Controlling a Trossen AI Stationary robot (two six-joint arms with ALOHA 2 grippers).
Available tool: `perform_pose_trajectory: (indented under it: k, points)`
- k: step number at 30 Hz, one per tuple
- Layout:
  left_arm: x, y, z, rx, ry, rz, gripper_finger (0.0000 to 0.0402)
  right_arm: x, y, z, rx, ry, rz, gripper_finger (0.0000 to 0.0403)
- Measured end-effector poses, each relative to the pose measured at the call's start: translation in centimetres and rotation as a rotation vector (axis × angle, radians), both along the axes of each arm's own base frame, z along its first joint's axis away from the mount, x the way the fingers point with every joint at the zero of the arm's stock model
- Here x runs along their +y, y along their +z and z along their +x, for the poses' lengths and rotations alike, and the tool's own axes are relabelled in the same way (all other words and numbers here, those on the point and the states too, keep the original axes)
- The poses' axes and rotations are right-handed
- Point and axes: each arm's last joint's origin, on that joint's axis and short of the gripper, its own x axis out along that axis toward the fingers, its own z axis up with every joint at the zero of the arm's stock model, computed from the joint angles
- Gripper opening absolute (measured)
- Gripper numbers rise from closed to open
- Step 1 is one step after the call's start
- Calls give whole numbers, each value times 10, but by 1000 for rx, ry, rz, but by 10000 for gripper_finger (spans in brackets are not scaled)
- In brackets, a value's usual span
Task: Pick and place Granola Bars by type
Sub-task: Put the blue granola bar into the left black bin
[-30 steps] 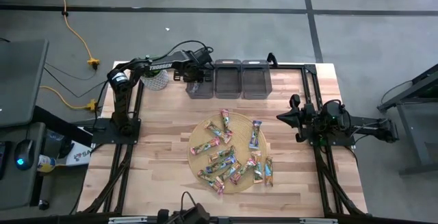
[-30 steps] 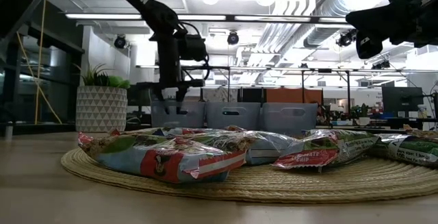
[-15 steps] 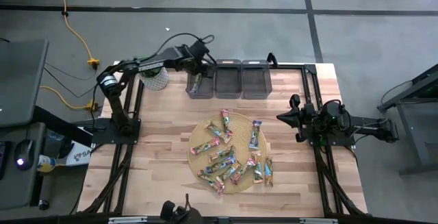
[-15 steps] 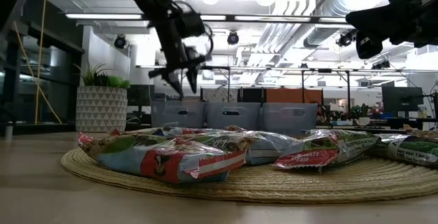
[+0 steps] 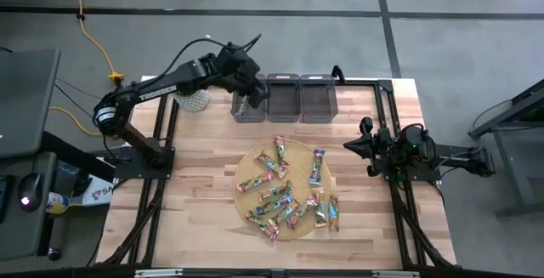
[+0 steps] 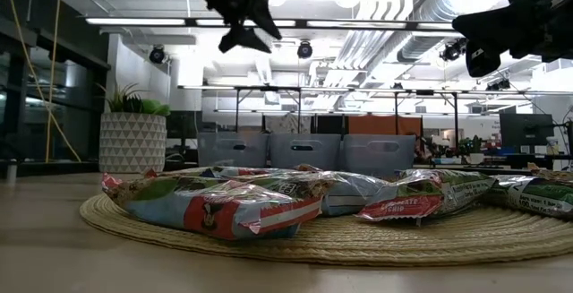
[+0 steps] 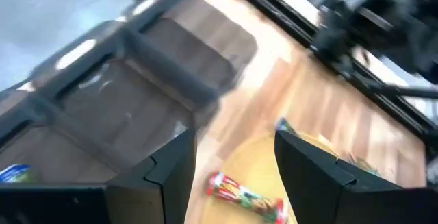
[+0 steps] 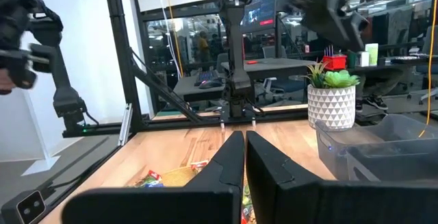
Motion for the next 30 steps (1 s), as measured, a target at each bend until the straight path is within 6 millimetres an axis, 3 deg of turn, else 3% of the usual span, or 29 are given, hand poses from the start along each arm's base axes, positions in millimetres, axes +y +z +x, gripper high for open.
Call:
perform_pose_trajectory:
  k: [11, 22, 30]
  points:
    - [-94, 1, 12, 103, -261, -36, 193, 0, 0, 0, 0, 0, 0, 0]
    - [-209, 6, -4, 167, -468, 25, 193, 0, 0, 0, 0, 0, 0, 0]
    - [-275, 14, -35, 90, -292, 115, 193, 0, 0, 0, -1, 0, 0, 0]
